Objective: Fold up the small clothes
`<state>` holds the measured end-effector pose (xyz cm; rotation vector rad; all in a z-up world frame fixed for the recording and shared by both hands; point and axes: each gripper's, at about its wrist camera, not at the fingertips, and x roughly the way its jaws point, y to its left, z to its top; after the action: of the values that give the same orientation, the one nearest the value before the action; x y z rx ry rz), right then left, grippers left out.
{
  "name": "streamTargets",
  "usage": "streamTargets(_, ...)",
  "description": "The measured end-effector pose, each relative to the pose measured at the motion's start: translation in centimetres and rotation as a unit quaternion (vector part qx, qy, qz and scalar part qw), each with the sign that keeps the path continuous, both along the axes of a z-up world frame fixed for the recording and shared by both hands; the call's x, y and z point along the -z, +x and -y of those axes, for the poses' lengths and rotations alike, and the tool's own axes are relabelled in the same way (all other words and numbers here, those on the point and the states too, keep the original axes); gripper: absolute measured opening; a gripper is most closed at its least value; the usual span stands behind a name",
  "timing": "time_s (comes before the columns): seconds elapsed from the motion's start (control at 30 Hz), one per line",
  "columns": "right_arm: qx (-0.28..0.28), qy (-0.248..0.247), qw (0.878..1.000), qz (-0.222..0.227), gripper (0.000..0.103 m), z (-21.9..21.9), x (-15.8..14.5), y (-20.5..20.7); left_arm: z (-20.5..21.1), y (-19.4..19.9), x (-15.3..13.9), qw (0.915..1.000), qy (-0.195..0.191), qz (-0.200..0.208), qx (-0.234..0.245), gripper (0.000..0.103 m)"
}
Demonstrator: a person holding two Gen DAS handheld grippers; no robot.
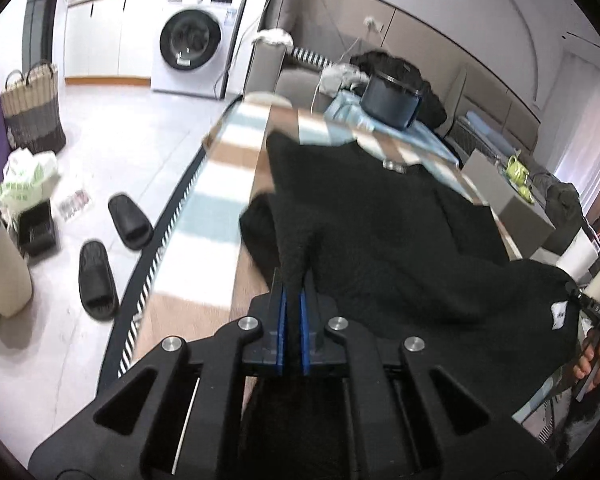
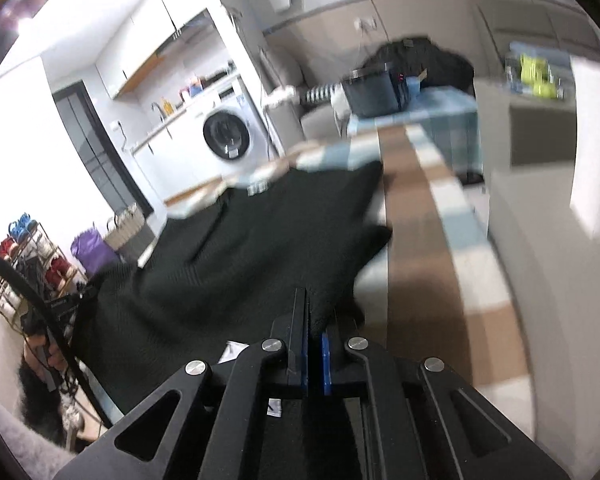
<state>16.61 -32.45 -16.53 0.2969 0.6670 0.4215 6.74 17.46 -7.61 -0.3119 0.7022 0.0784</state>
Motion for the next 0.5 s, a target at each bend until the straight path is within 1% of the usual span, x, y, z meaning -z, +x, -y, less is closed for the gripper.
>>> streamTargets(0.07, 0.010, -0.001, 1.000, 0.024, 0.004, 0.1, -1.5, 0.7, -0.4, 1.1, -1.2, 0.9999, 0.008, 0.012, -0.002, 0.003)
streamTargets(0.13, 0.020, 0.011, 0.999, 0.044, 0.004, 0.3, -2.7, 1.8, -0.9, 2.3, -1.9, 0.9998, 0.009, 0.019, -0.007, 0.003)
streamTargets(0.23, 0.036, 0.018, 0.998, 0.045, 0.004, 0.2, -3.2, 4.0, -1.6, 4.7, -2.4, 0.9996, 0.000, 0.023, -0.016, 0.003)
streamTargets(0.33, 0.060, 0.026, 0.998, 0.008, 0.004, 0.1, -1.6, 7.1, -2.4, 7.3, -1.2, 0.9997, -0.017, 0.008, -0.016, 0.003)
streamTargets(0.4, 0.078, 0.025, 0.996, -0.036, 0.004, 0.0, 0.1, 9.0, -2.8, 9.2, 0.1, 0.9995, -0.024, -0.012, -0.018, 0.003)
streamTargets(0.47, 0.089, 0.024, 0.993, -0.070, 0.004, 0.1, 1.8, 10.4, -3.0, 10.8, 1.6, 0.9987, -0.030, -0.035, -0.021, 0.003)
streamTargets(0.5, 0.089, 0.020, 0.993, -0.078, 0.004, 0.0, 2.2, 10.8, -2.9, 11.4, 2.2, 0.9984, -0.031, -0.044, -0.021, 0.004)
